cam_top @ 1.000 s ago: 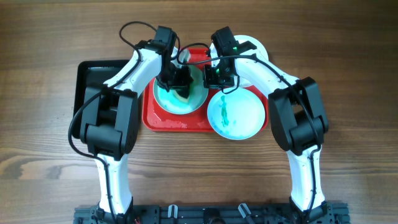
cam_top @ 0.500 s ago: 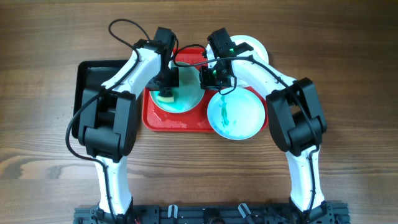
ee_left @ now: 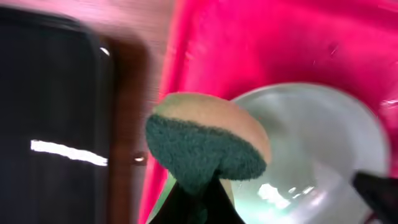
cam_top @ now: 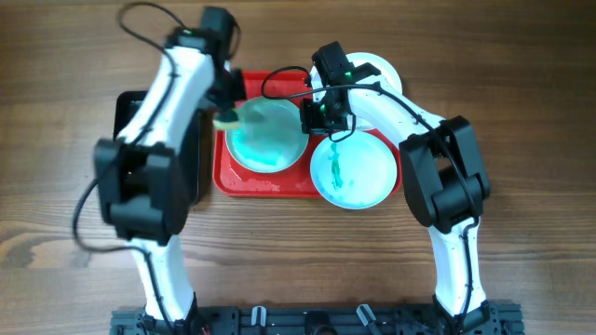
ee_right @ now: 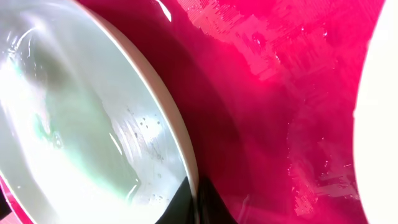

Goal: Clean dirty plates on tray and stack at the side
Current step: 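Lift the sponge away with the left gripper, then lift the cleaned plate with the right gripper and carry it right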

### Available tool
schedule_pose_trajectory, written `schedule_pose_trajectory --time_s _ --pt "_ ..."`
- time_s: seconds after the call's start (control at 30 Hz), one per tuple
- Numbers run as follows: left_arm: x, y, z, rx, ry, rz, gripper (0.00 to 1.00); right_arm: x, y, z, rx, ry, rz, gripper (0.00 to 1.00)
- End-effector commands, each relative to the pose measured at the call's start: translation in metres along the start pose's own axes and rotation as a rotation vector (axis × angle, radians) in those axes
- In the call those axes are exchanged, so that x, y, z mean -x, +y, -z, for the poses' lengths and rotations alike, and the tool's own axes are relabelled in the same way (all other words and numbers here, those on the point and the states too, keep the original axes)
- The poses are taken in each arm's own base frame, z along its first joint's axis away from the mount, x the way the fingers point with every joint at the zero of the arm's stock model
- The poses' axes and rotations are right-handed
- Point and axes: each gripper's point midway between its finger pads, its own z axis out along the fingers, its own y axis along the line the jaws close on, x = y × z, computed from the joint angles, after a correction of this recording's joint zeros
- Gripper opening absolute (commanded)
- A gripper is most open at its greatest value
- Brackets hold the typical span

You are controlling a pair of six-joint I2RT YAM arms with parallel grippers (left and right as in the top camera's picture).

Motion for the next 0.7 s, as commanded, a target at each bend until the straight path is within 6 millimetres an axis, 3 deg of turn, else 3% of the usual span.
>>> schedule_pose_trajectory --time_s 0.0,0.1,0.2,0.33,0.67 --pt "0.014 0.022 0.075 -0.071 -0.122 0.086 0.04 -0.003 -0.006 -0.001 -0.014 0.014 -0.039 0.04" --pt "0.011 0.043 0.088 -0.062 -0.122 0.13 0.04 0.009 0.004 0.028 -0.048 -0.068 -0.003 0.04" --pt "0.009 0.062 0.084 -0.043 -0.096 0.173 0.04 0.025 0.01 0.08 -0.215 -0.24 0.068 0.04" --pt "0.009 0.07 0.082 -0.037 -0.09 0.19 0.04 0.033 0.023 0.129 -0.461 -0.441 0.147 0.04" --pt "0.007 0.07 0.081 -0.035 -0.081 0.19 0.04 0.008 0.08 0.185 -0.998 -0.784 0.348 0.04"
